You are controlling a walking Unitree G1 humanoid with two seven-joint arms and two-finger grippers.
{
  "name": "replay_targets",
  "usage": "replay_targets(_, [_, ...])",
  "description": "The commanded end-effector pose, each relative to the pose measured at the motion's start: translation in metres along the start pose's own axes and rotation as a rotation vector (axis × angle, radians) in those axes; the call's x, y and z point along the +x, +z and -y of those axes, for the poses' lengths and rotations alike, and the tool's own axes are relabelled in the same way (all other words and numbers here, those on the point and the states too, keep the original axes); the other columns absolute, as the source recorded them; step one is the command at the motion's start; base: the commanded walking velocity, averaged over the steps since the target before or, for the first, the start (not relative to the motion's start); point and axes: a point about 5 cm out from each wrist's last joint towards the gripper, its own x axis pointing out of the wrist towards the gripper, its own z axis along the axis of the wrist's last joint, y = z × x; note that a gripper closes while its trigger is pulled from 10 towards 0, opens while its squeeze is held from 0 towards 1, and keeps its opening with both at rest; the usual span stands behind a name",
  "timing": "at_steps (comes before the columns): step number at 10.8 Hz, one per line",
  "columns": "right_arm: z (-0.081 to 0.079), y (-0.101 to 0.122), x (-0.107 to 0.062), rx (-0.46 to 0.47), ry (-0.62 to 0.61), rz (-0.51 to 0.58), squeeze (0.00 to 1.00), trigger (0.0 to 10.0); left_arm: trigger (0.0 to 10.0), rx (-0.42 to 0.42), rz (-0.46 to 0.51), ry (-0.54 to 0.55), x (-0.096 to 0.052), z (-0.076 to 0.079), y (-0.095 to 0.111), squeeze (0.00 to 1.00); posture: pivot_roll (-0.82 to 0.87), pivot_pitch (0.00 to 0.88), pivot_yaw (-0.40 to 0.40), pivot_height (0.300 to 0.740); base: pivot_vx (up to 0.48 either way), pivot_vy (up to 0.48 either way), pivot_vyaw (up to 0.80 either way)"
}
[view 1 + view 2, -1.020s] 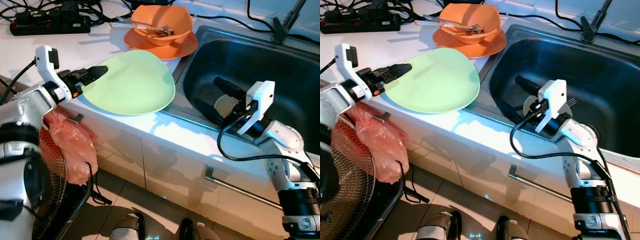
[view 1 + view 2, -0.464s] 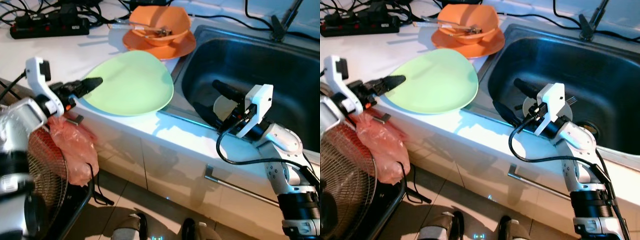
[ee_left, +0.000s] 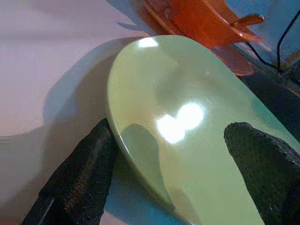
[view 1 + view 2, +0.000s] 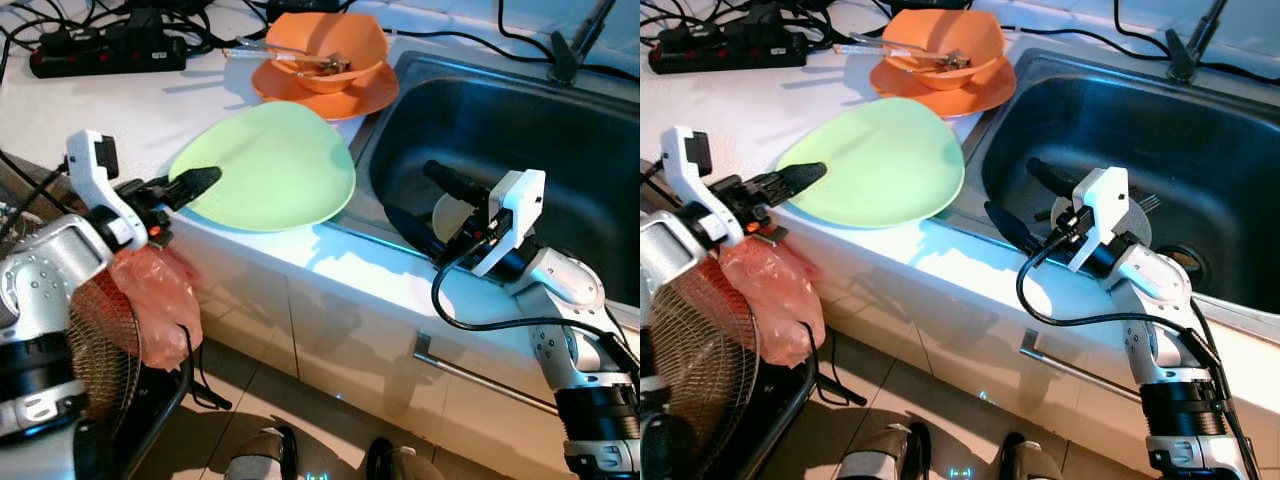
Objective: Kitchen organization
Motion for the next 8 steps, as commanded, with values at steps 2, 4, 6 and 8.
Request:
replay_targets(2, [-0.002,0.000,-0.001,-0.002,0.008,-0.005,0.00,10.0,10.0,-0.068,-0.041,-0.004,0.003,0.006,-0.013,0.00,0.15,0.201,0.038,0.740,0.000,0.000,0.00])
replay_targets(4, [-0.002,0.001,-0.001,-0.002,0.011,-0.005,0.00,10.0,10.0,-0.160,-0.018,0.025,0.009,0.009,-0.017,0.00,0.15,0.202,0.038,0.740,0.000,0.000,0.00])
replay_targets(6, [-0.002,0.000,0.000,-0.003,0.014,-0.008,0.00,10.0,9.6,-0.183,-0.038,0.021,0.013,0.015,-0.024,0.00,0.15,0.202,0.038,0.740,0.000,0.000,0.00])
replay_targets(8, [-0.002,0.001,0.000,-0.003,0.015,-0.008,0.00,10.0,0.0,-0.186,-0.044,0.024,0.014,0.017,-0.024,0.00,0.15,0.207,0.034,0.740,0.000,0.000,0.00])
